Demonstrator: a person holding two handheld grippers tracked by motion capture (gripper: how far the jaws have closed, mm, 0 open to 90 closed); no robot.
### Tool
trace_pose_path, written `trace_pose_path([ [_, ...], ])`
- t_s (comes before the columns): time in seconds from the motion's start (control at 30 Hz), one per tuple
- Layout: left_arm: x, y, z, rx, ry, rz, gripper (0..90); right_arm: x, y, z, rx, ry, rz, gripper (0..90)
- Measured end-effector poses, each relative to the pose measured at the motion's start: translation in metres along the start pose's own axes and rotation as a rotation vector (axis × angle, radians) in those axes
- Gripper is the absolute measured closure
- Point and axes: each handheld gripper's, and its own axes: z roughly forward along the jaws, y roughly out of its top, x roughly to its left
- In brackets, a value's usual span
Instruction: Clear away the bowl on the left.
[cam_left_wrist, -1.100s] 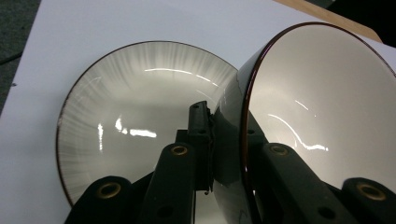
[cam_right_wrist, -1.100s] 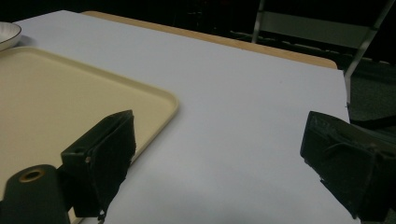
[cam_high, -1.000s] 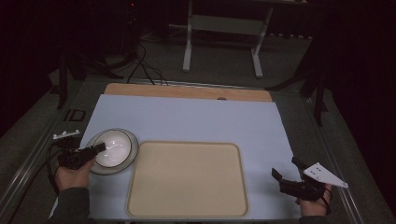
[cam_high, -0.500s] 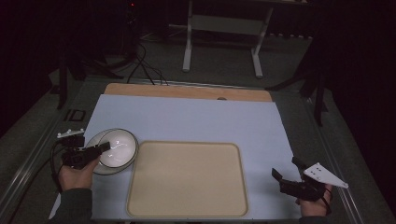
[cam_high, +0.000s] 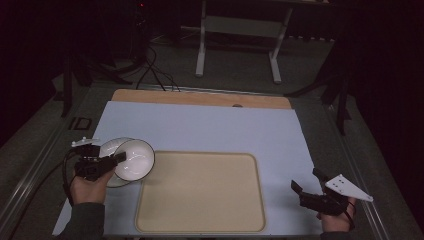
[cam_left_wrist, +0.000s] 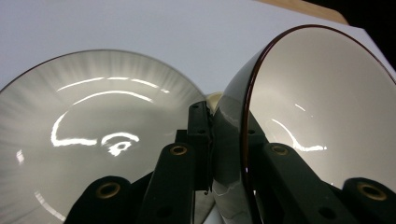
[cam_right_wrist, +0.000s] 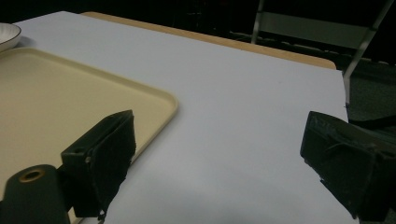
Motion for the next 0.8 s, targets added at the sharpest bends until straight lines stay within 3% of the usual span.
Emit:
trace_pose_path([
  [0.8, -0.019, 0.002, 0.001, 0.001, -0.028, 0.047, 81.4, 0.0, 0.0, 0.001, 0.001, 0.002, 0.001, 10.1],
])
